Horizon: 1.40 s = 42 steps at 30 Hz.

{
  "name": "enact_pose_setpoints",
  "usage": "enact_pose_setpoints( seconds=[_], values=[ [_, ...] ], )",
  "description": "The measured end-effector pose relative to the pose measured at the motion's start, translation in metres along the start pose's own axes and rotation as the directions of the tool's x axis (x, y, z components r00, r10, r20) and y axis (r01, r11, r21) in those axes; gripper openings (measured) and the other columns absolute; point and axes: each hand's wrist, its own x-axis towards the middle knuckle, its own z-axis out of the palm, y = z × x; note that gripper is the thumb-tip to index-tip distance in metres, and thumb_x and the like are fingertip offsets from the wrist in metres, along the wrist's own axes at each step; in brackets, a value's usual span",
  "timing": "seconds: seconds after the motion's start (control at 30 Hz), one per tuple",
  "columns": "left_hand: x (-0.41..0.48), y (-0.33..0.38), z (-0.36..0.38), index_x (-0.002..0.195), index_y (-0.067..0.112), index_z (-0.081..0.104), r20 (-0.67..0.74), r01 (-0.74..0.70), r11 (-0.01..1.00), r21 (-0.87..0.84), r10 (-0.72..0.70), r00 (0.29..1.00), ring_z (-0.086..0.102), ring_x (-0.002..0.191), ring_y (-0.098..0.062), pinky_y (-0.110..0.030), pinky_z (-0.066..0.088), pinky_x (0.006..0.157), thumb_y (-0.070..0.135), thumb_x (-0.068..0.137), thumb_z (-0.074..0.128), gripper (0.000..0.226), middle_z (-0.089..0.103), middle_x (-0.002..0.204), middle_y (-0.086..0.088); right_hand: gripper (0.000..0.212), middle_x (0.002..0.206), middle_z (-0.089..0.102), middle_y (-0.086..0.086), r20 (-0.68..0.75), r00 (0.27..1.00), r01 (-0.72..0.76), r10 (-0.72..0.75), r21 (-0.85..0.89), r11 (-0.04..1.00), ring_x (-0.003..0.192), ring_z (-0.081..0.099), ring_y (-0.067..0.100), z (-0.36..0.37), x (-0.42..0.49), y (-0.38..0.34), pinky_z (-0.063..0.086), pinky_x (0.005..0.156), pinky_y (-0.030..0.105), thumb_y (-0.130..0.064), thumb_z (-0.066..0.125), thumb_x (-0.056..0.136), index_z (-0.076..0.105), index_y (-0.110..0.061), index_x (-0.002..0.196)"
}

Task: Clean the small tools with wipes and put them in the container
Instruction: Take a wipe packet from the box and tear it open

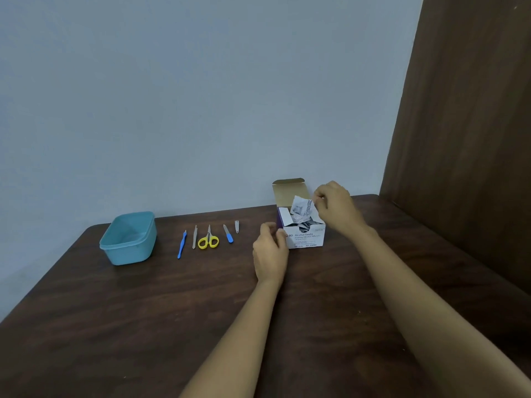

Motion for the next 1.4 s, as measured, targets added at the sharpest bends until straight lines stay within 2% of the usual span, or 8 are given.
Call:
enact_pose_setpoints(
  seconds=[0.1,0.2,0.27,0.43,0.8,1.0,1.13,1.4],
  values=[
    [-0.006,0.002,-0.006,0.102,0.013,0.064,-0.017,0.035,0.958,-0.283,-0.041,0.999,0.069,0.081,-0.018,-0.032,0.055,0.074,0.029,0.100,0.048,0.023,0.071,0.087,0.000,0.014,0.088,0.055,0.004,-0.030,0.998,-0.056,0.063,0.184,0.981,0.079,0.052,0.019,0.011,-0.019,-0.016,0.036,0.068,0.024,-0.007,0.050,0.091,0.063,-0.005,0.085],
    [-0.012,0.008,-0.018,0.102,0.006,0.067,0.121,0.200,0.746,-0.635,-0.160,0.980,0.071,0.085,-0.017,-0.029,0.059,0.073,0.030,0.100,0.048,0.031,0.073,0.092,-0.005,0.016,0.076,0.057,-0.002,-0.026,0.993,-0.100,0.117,0.365,0.926,0.065,0.052,0.011,0.024,-0.040,-0.036,0.036,0.059,0.017,-0.004,0.051,0.089,0.062,-0.010,0.079],
    [-0.013,0.008,-0.029,0.100,0.004,0.068,0.165,0.236,0.664,-0.710,-0.169,0.972,0.069,0.084,-0.018,-0.027,0.059,0.071,0.025,0.097,0.055,0.025,0.070,0.091,-0.009,0.016,0.069,0.060,-0.005,0.011,0.989,-0.140,0.150,0.436,0.889,0.059,0.052,0.004,0.035,-0.050,-0.046,0.038,0.055,0.011,-0.006,0.052,0.090,0.060,-0.011,0.077],
    [-0.011,-0.003,-0.057,0.098,0.007,0.067,0.194,0.233,0.663,-0.712,-0.133,0.972,0.068,0.085,-0.021,-0.033,0.058,0.079,0.011,0.089,0.066,0.010,0.072,0.080,-0.006,0.014,0.067,0.064,-0.001,0.087,0.979,-0.199,0.182,0.566,0.800,0.057,0.060,-0.004,0.060,-0.067,-0.066,0.044,0.058,0.012,-0.010,0.053,0.093,0.061,-0.010,0.082],
    [-0.016,-0.023,-0.082,0.085,0.004,0.066,0.113,0.264,0.652,-0.711,-0.265,0.958,0.069,0.069,-0.014,-0.026,0.059,0.063,0.004,0.085,0.070,0.004,0.071,0.070,-0.007,0.016,0.083,0.066,0.005,0.024,0.999,-0.037,0.029,0.761,0.648,0.066,0.062,0.025,0.091,-0.092,-0.086,0.054,0.066,0.041,-0.005,0.065,0.084,0.061,-0.015,0.096],
    [-0.012,-0.025,-0.082,0.083,0.003,0.065,0.135,0.278,0.679,-0.680,-0.258,0.957,0.070,0.071,-0.016,-0.029,0.060,0.067,0.003,0.082,0.072,0.007,0.070,0.064,-0.004,0.014,0.086,0.067,0.006,0.098,0.992,-0.124,0.077,0.833,0.539,0.077,0.062,0.014,0.094,-0.091,-0.079,0.052,0.070,0.034,-0.004,0.069,0.084,0.065,-0.012,0.095],
    [-0.013,-0.026,-0.081,0.083,0.000,0.065,0.145,0.279,0.702,-0.655,-0.245,0.959,0.070,0.070,-0.016,-0.030,0.060,0.067,0.004,0.081,0.074,0.010,0.070,0.068,-0.009,0.011,0.080,0.068,0.000,0.136,0.984,-0.175,0.115,0.860,0.480,0.071,0.063,0.007,0.092,-0.090,-0.077,0.047,0.064,0.017,-0.004,0.066,0.087,0.067,-0.013,0.091],
    [-0.013,-0.025,-0.082,0.083,0.004,0.064,0.216,0.312,0.705,-0.637,-0.226,0.950,0.071,0.078,-0.020,-0.029,0.060,0.066,0.007,0.081,0.075,0.011,0.070,0.072,-0.009,0.017,0.072,0.066,-0.001,0.134,0.969,-0.212,0.207,0.881,0.422,0.054,0.056,0.005,0.094,-0.087,-0.074,0.045,0.054,0.017,-0.007,0.053,0.096,0.067,-0.012,0.087]
  ],
)
